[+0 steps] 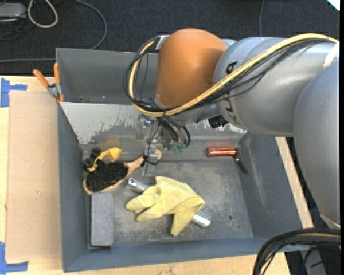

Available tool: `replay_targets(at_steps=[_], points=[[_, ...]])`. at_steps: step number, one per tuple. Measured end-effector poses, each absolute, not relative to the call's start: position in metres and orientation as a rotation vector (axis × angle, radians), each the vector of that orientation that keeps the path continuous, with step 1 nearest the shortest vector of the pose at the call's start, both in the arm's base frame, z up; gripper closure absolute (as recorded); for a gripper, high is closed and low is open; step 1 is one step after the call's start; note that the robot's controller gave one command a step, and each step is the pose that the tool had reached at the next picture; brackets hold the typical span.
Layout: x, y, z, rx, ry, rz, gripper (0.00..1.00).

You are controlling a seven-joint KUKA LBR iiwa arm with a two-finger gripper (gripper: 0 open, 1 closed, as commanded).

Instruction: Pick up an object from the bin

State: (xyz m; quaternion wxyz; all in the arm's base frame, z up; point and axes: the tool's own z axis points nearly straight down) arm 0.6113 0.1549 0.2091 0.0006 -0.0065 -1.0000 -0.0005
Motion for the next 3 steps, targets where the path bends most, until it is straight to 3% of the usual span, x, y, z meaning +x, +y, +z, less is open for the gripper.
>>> replay_targets(at_steps=[1, 2, 3], points=[[0.611, 0.155, 0.209, -0.02, -3.14, -0.002, 0.0], [0.551, 0.151, 0.168, 0.226, -3.128, -0.001, 0.0], [0.547, 0.158, 0.162, 0.17, -3.133, 0.001, 0.0]])
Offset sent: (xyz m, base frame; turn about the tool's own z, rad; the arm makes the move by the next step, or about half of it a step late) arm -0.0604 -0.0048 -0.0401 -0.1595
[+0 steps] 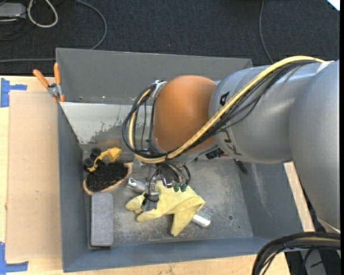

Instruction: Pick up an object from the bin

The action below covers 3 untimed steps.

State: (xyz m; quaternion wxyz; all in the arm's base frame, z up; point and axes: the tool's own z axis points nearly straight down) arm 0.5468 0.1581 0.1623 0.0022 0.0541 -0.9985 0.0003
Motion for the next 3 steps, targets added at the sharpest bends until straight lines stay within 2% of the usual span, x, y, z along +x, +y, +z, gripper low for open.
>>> replay_targets(at_steps=[1, 2, 3], points=[[0.515, 0.169, 0.091, 0.311, -3.109, 0.003, 0.0], [0.479, 0.119, 0.097, 0.156, -3.138, -0.003, 0.0], [0.498, 0.13, 0.074, 0.291, -3.119, -0.002, 0.0]])
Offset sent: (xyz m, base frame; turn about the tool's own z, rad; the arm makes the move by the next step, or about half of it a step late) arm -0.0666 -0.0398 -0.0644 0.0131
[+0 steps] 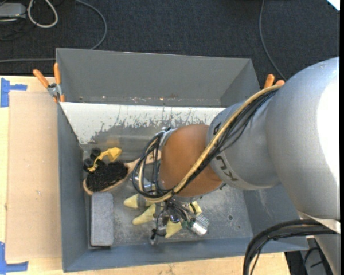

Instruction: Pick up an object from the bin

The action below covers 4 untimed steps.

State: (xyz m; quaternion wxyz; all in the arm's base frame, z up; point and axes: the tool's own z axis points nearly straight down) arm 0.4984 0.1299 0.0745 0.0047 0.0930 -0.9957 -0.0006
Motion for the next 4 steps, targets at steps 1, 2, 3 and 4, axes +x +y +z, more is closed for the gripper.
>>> replay_targets(at_steps=[1, 2, 3, 4], points=[[0.4975, 0.1287, 0.075, 0.285, -3.119, -0.002, 0.0], [0.4904, 0.1213, 0.0695, 0.561, -3.078, -0.004, 1.0], [0.4904, 0.1212, 0.0694, 0.559, -3.079, -0.004, 1.0], [0.4888, 0.1194, 0.0694, 0.542, -3.08, -0.005, 1.0]])
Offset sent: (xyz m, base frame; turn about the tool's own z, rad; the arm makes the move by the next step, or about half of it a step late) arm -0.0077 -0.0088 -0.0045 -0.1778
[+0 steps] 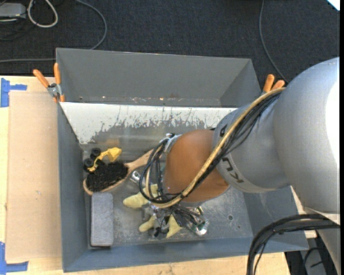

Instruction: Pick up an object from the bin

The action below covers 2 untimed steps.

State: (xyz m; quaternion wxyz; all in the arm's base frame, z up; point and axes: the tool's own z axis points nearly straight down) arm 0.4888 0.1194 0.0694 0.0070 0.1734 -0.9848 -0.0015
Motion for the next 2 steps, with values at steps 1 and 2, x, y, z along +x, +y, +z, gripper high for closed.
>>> replay_targets(at_steps=[1, 2], points=[[0.4899, 0.1118, 0.071, 0.516, -3.096, -0.006, 0.0], [0.4899, 0.1116, 0.071, 0.513, -3.096, -0.006, 0.0]])
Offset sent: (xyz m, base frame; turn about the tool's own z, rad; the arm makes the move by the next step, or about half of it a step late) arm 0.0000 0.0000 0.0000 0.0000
